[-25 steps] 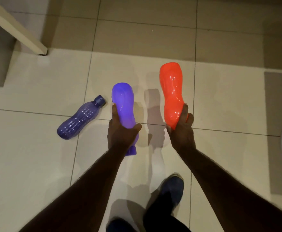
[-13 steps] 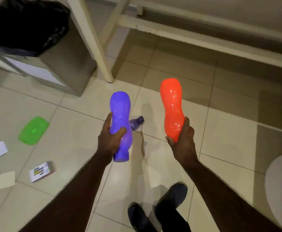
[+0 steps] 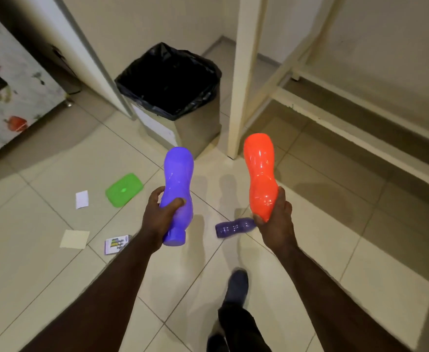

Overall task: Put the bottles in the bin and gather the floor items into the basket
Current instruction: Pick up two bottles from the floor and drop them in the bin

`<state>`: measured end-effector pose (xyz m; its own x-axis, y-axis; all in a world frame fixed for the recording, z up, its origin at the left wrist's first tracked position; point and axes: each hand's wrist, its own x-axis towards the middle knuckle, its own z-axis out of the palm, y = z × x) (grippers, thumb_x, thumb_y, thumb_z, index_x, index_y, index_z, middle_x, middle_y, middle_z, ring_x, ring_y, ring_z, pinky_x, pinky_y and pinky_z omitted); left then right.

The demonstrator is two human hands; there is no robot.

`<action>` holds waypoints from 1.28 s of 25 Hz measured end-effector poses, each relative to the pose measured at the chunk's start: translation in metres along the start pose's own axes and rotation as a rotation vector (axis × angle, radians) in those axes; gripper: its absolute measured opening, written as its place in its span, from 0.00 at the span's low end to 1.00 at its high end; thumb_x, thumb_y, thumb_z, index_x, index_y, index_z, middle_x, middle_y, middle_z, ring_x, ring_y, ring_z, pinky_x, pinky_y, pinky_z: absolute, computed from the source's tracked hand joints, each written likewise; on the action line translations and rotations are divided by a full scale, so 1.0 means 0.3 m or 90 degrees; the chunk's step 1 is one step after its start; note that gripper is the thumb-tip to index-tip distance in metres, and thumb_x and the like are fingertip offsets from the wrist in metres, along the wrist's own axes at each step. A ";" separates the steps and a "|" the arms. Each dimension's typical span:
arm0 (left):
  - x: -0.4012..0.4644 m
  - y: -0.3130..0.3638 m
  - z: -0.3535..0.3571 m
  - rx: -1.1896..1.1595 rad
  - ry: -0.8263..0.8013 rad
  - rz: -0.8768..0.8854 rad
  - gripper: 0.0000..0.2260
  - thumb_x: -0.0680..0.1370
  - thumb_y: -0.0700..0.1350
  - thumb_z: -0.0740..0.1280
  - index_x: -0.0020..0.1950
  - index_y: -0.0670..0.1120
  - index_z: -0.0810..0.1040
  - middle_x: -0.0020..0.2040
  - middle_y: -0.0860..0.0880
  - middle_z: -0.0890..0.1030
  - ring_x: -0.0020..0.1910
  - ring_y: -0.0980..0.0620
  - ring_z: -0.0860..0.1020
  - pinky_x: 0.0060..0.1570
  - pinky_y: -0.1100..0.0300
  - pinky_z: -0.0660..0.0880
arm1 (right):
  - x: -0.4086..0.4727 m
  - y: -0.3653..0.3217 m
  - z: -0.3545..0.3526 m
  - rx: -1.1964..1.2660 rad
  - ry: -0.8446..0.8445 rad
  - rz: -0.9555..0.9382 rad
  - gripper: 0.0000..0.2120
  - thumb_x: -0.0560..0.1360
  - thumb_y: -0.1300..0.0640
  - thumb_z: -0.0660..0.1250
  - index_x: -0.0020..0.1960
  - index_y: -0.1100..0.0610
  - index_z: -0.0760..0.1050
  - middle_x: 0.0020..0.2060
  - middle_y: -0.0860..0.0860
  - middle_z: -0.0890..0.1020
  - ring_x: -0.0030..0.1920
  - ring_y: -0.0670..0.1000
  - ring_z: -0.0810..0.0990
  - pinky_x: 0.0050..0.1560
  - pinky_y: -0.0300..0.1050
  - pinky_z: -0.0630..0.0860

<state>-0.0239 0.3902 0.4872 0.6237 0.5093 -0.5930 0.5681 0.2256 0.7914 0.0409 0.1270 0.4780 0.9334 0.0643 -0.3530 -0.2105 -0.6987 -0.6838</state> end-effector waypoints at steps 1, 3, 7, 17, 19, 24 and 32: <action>0.022 0.035 -0.021 -0.004 0.010 0.003 0.29 0.63 0.53 0.75 0.63 0.59 0.71 0.56 0.46 0.80 0.46 0.43 0.82 0.41 0.50 0.81 | 0.030 -0.045 0.011 -0.002 -0.017 -0.005 0.44 0.75 0.57 0.70 0.79 0.51 0.44 0.67 0.59 0.64 0.58 0.60 0.76 0.49 0.47 0.74; 0.079 0.116 -0.058 -0.014 0.023 0.010 0.29 0.63 0.53 0.75 0.63 0.59 0.71 0.56 0.46 0.80 0.47 0.42 0.82 0.44 0.48 0.81 | 0.098 -0.137 0.042 -0.027 -0.038 -0.028 0.44 0.75 0.56 0.70 0.79 0.51 0.44 0.67 0.59 0.64 0.58 0.61 0.77 0.50 0.49 0.75; 0.196 0.245 -0.140 -0.008 0.061 0.019 0.31 0.63 0.55 0.74 0.65 0.57 0.70 0.57 0.46 0.80 0.46 0.44 0.81 0.41 0.53 0.80 | 0.222 -0.319 0.125 -0.071 -0.085 -0.028 0.44 0.75 0.55 0.71 0.79 0.50 0.44 0.67 0.58 0.65 0.58 0.63 0.77 0.56 0.55 0.77; 0.746 0.530 -0.406 0.034 0.032 -0.018 0.35 0.60 0.58 0.76 0.64 0.52 0.71 0.57 0.46 0.79 0.52 0.43 0.80 0.52 0.44 0.80 | 0.569 -0.740 0.443 -0.027 -0.087 -0.004 0.43 0.75 0.56 0.71 0.79 0.52 0.45 0.67 0.61 0.64 0.58 0.64 0.76 0.54 0.55 0.78; 0.875 0.592 -0.462 0.023 0.012 -0.030 0.37 0.57 0.59 0.77 0.63 0.52 0.71 0.57 0.46 0.79 0.52 0.43 0.80 0.53 0.44 0.80 | 0.642 -0.820 0.519 -0.021 -0.070 -0.003 0.43 0.75 0.56 0.71 0.79 0.53 0.46 0.67 0.62 0.64 0.58 0.64 0.76 0.54 0.56 0.78; 1.132 0.719 -0.498 0.014 -0.071 -0.049 0.39 0.57 0.60 0.79 0.65 0.64 0.68 0.56 0.51 0.81 0.50 0.45 0.83 0.44 0.50 0.82 | 0.806 -0.962 0.635 -0.021 -0.043 0.023 0.42 0.76 0.48 0.69 0.79 0.53 0.45 0.67 0.62 0.64 0.54 0.65 0.78 0.51 0.59 0.79; 1.473 0.870 -0.384 -0.086 -0.177 -0.113 0.31 0.63 0.47 0.78 0.63 0.56 0.71 0.59 0.44 0.80 0.43 0.44 0.81 0.39 0.53 0.79 | 1.172 -1.136 0.761 0.053 -0.065 0.076 0.41 0.78 0.56 0.66 0.80 0.57 0.43 0.70 0.64 0.62 0.63 0.62 0.72 0.53 0.44 0.68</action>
<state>0.3381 0.7699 0.4490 0.6545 0.2109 -0.7261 0.6160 0.4080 0.6738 0.3745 0.5505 0.4411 0.8666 0.0597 -0.4954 -0.3452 -0.6451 -0.6817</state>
